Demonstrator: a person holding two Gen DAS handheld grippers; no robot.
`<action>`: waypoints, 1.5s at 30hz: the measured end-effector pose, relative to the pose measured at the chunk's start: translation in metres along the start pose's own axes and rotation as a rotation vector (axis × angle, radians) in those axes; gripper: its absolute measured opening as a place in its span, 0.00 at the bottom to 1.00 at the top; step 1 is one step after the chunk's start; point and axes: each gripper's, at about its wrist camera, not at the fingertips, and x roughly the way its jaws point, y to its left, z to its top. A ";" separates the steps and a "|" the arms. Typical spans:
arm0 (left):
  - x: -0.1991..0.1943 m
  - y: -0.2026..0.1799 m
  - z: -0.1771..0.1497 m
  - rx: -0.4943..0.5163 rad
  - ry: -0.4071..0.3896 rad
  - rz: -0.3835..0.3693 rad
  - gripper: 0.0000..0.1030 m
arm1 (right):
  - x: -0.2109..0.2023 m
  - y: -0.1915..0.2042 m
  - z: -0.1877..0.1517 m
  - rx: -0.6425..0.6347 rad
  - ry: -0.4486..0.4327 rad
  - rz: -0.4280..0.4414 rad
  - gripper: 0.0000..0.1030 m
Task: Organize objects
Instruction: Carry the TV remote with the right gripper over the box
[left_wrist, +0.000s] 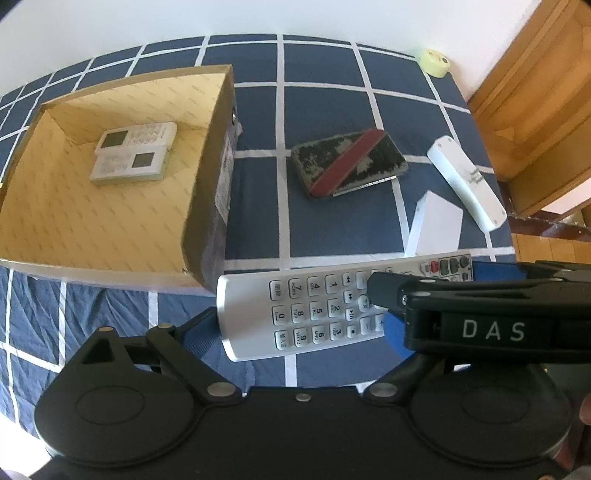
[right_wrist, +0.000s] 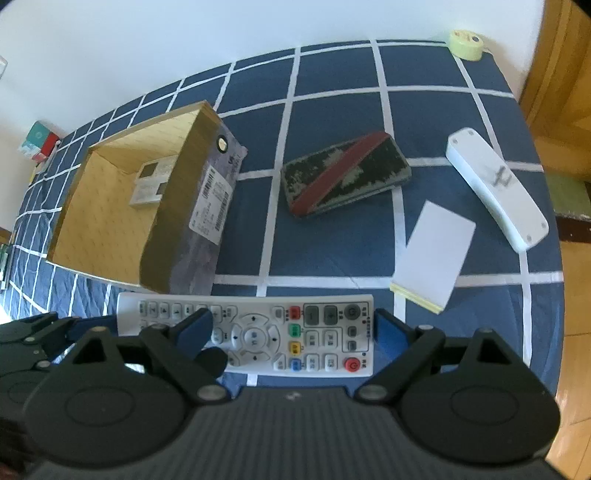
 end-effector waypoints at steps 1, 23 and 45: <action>-0.001 0.001 0.001 -0.003 -0.004 0.002 0.91 | 0.000 0.001 0.003 -0.007 -0.002 0.003 0.90; -0.024 0.096 0.038 0.040 -0.048 -0.007 0.90 | 0.017 0.098 0.038 0.005 -0.062 -0.007 0.90; -0.025 0.229 0.069 0.122 -0.021 -0.053 0.90 | 0.072 0.222 0.058 0.090 -0.073 -0.055 0.90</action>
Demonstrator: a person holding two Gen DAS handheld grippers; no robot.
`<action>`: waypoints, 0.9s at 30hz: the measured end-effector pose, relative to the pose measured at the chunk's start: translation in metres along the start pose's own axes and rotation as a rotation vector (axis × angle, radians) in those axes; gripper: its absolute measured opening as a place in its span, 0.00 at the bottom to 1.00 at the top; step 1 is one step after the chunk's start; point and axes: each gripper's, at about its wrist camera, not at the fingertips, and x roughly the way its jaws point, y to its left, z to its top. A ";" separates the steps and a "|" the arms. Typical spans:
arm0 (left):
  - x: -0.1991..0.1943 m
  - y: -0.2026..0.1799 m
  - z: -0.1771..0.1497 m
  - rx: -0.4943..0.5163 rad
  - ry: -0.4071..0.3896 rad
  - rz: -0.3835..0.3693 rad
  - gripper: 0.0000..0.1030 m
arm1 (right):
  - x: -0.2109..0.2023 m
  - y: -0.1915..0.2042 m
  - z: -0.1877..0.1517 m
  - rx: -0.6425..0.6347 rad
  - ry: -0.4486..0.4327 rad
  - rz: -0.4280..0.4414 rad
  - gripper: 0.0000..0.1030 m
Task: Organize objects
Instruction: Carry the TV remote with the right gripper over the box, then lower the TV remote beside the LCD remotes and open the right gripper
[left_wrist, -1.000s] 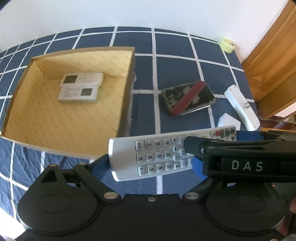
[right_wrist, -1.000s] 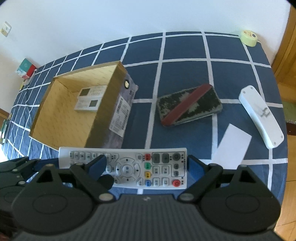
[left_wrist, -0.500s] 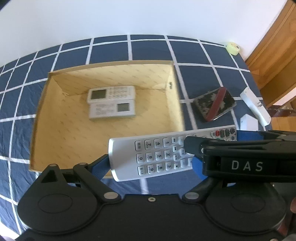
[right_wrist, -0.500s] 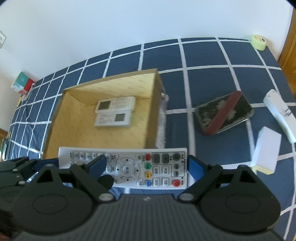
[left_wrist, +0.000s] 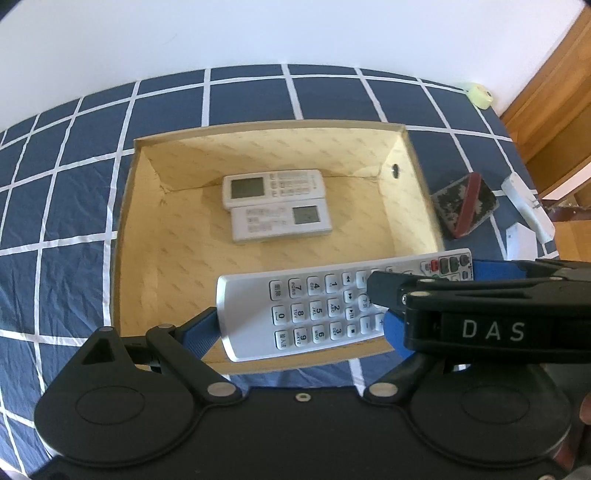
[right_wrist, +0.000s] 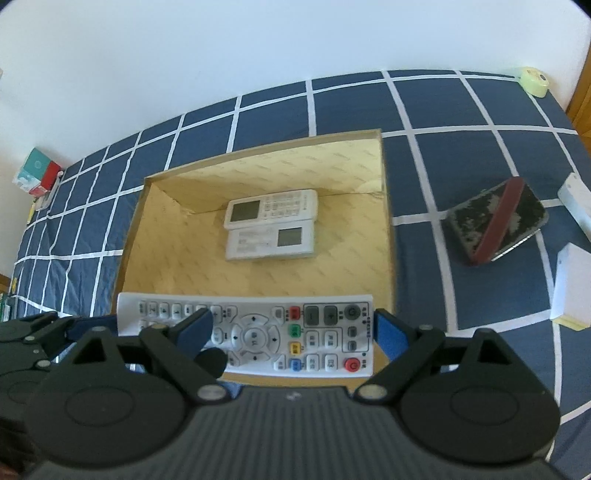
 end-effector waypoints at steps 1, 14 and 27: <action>0.003 0.005 0.002 -0.003 0.003 -0.005 0.90 | 0.004 0.003 0.002 -0.001 0.004 -0.004 0.90; 0.067 0.051 0.036 -0.015 0.099 -0.050 0.90 | 0.078 0.017 0.035 0.026 0.098 -0.044 0.90; 0.123 0.066 0.049 -0.019 0.184 -0.086 0.91 | 0.133 0.006 0.049 0.042 0.171 -0.084 0.90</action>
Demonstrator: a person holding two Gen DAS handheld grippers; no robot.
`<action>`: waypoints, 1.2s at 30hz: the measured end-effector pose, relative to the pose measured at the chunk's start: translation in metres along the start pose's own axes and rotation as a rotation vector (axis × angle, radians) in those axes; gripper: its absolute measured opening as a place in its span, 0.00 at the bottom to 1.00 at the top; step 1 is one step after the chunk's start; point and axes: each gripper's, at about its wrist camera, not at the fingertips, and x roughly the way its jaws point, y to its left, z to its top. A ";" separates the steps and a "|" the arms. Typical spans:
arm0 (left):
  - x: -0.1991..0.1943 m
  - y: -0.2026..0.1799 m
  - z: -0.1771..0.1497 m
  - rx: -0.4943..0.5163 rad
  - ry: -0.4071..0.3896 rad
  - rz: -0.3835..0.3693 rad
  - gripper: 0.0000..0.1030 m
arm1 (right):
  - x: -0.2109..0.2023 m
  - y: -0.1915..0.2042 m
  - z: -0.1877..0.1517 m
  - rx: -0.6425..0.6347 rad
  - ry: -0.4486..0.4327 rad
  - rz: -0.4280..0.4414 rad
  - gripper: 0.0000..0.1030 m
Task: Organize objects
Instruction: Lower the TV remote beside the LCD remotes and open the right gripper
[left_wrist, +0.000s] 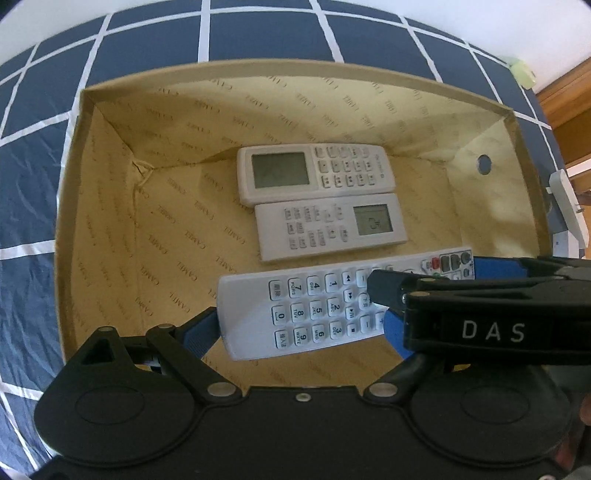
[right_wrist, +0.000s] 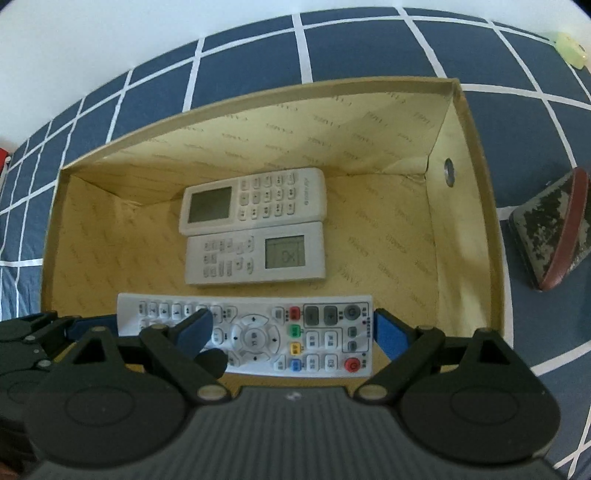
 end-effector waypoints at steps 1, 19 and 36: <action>0.003 0.001 0.001 -0.001 0.006 0.001 0.91 | 0.003 0.000 0.001 0.002 0.006 0.001 0.90; 0.038 0.016 0.014 -0.012 0.073 -0.011 0.91 | 0.041 -0.005 0.012 0.030 0.066 -0.009 0.90; 0.019 0.013 0.014 -0.014 0.061 0.006 0.93 | 0.027 0.000 0.015 0.008 0.047 -0.007 0.91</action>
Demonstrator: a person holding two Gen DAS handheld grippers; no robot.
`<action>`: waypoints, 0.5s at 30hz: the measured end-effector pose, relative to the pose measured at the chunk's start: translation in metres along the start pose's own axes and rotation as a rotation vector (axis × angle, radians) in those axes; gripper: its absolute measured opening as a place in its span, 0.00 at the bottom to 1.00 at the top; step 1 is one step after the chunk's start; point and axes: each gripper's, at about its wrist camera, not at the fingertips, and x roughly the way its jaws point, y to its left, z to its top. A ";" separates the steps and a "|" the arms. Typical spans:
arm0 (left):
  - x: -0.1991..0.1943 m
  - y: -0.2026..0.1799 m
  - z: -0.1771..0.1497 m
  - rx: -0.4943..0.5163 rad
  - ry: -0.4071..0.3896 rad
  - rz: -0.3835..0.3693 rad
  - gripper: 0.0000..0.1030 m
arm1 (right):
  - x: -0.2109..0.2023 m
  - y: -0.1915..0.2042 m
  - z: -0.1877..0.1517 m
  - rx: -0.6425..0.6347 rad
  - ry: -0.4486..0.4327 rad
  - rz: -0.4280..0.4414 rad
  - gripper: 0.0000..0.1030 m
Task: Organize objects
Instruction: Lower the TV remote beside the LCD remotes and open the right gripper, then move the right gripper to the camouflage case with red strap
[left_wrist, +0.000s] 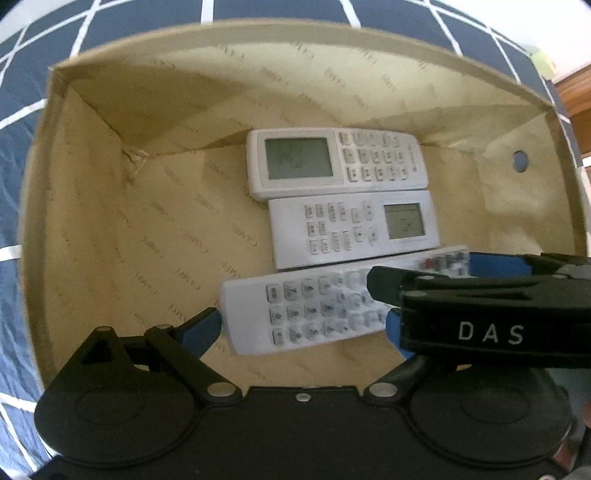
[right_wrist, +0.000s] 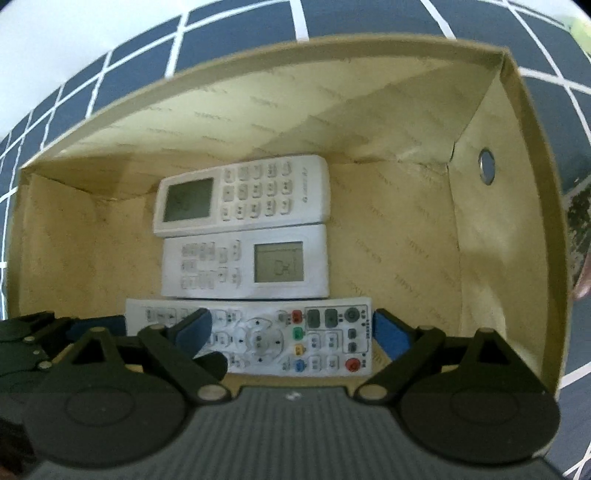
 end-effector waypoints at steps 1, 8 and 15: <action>-0.004 -0.001 -0.001 -0.001 -0.010 -0.002 0.93 | -0.005 0.001 -0.001 -0.004 -0.009 0.004 0.91; -0.048 -0.015 -0.018 0.014 -0.089 0.007 0.93 | -0.056 0.013 -0.015 -0.040 -0.101 0.033 0.91; -0.085 -0.053 -0.040 0.042 -0.178 0.012 0.93 | -0.118 0.003 -0.033 -0.038 -0.212 0.051 0.91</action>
